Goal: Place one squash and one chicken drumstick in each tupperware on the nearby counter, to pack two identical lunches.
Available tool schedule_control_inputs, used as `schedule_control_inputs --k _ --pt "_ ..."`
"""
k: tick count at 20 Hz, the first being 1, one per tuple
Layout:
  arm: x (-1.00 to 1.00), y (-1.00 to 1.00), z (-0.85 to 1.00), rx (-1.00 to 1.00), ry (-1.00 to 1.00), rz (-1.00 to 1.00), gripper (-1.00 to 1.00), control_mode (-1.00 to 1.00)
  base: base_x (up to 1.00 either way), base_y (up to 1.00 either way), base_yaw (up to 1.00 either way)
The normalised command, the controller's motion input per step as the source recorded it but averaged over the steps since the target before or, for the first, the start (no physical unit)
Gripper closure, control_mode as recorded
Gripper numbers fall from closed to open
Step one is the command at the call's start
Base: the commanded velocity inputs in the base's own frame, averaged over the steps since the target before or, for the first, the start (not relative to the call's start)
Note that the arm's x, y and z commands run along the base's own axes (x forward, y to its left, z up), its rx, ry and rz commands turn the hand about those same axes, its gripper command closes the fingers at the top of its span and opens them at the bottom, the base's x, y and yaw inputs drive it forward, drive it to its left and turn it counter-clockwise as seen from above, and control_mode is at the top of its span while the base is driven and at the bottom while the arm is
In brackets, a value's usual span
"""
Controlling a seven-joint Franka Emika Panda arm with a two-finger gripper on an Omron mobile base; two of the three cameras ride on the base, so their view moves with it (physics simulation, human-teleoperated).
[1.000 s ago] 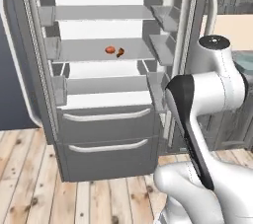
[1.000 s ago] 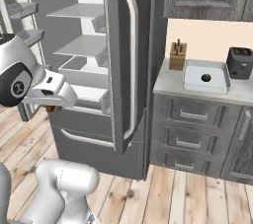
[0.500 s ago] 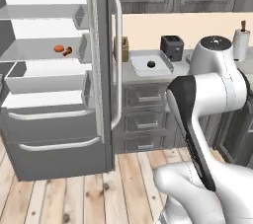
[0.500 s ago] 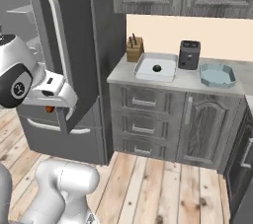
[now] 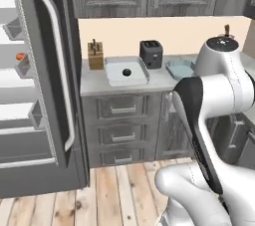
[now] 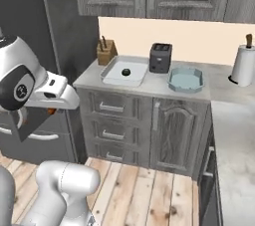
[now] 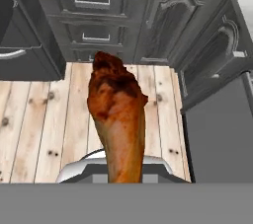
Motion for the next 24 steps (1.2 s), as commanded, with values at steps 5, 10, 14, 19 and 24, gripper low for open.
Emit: schedule_control_inputs --k 5,10,14,19,24 --pt "0.0 0.0 0.0 0.0 0.0 0.0 1.0 1.0 1.0 -0.04 0.0" --pt "0.0 0.0 0.0 0.0 0.0 0.0 1.0 1.0 1.0 -0.11 0.0" --pt "0.0 0.0 0.0 0.0 0.0 0.0 1.0 1.0 1.0 -0.07 0.0" --pt "0.0 0.0 0.0 0.0 0.0 0.0 1.0 1.0 0.81 0.0 0.0" --pt "0.28 0.0 -0.91 0.0 0.08 0.0 1.0 -1.0 0.0 0.0 0.0"
